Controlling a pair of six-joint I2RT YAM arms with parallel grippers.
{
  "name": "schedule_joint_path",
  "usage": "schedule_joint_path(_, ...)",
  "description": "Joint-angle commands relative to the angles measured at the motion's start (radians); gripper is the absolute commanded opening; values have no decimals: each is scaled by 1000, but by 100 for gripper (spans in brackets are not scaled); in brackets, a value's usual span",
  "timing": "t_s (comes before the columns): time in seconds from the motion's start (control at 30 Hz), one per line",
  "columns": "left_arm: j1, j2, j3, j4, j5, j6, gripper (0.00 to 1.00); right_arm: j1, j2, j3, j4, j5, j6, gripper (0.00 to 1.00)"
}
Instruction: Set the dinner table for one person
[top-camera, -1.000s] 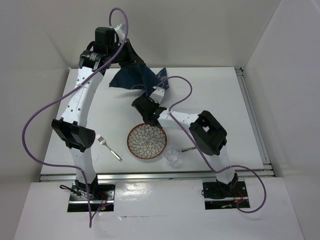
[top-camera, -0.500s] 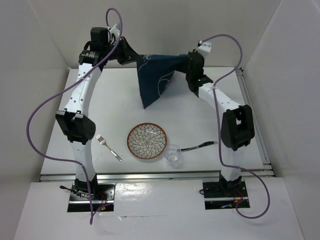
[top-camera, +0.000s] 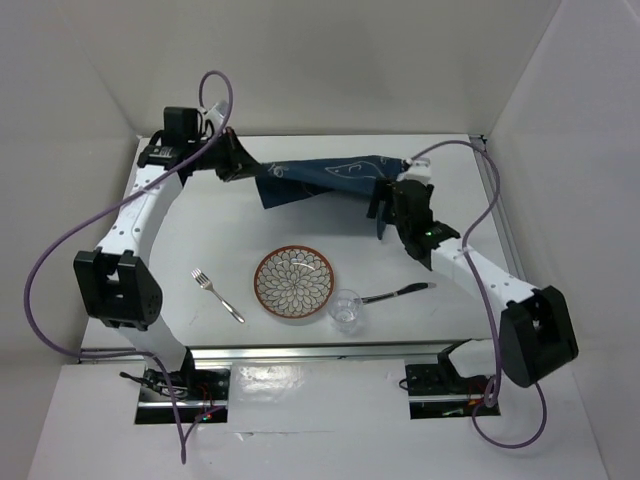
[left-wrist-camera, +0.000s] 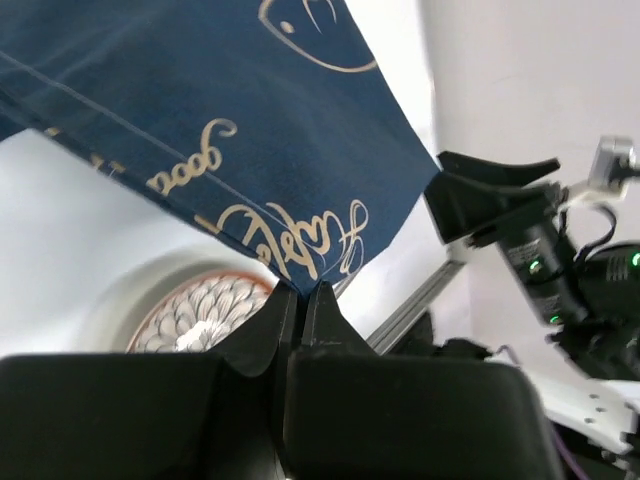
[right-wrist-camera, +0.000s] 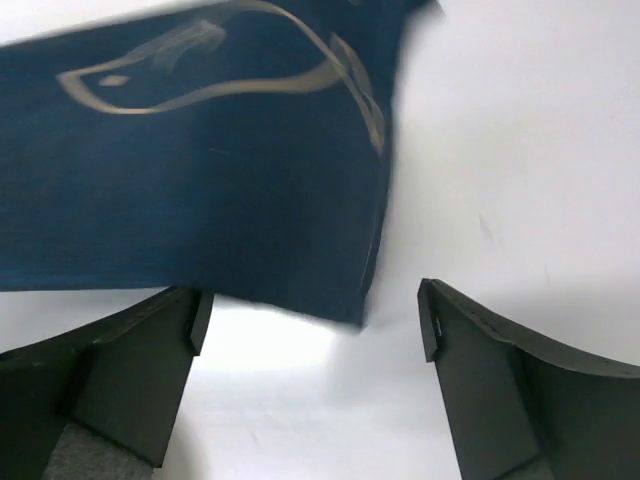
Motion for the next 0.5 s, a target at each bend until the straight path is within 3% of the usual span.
schedule_joint_path(0.0, -38, -66, -74, -10, -107, 87, 0, -75, -82, -46, -224, -97, 198, 98)
schedule_joint_path(0.03, -39, -66, -74, -27, -149, 97, 0, -102, -82, -46, -260, -230, 233, 100)
schedule_joint_path(0.13, -51, -55, -100, -6, -238, 107, 0, -210, -30, 12, -380, -442, 277, 100)
schedule_joint_path(0.2, -51, -21, -91, 5, -291, 97, 0, -250, 29, 57, -462, -468, 322, 100)
schedule_joint_path(0.33, -42, 34, -22, -32, -325, 117, 0, -320, 66, 36, -469, -673, 453, 100)
schedule_joint_path(0.4, -42, 34, -22, -32, -314, 117, 0, -356, 53, -51, -376, -749, 509, 98)
schedule_joint_path(0.43, -42, 34, -36, -32, -314, 117, 0, -368, 40, -84, -335, -803, 574, 89)
schedule_joint_path(0.47, -42, 34, -56, -20, -302, 117, 0, -383, 40, -148, -286, -833, 607, 73)
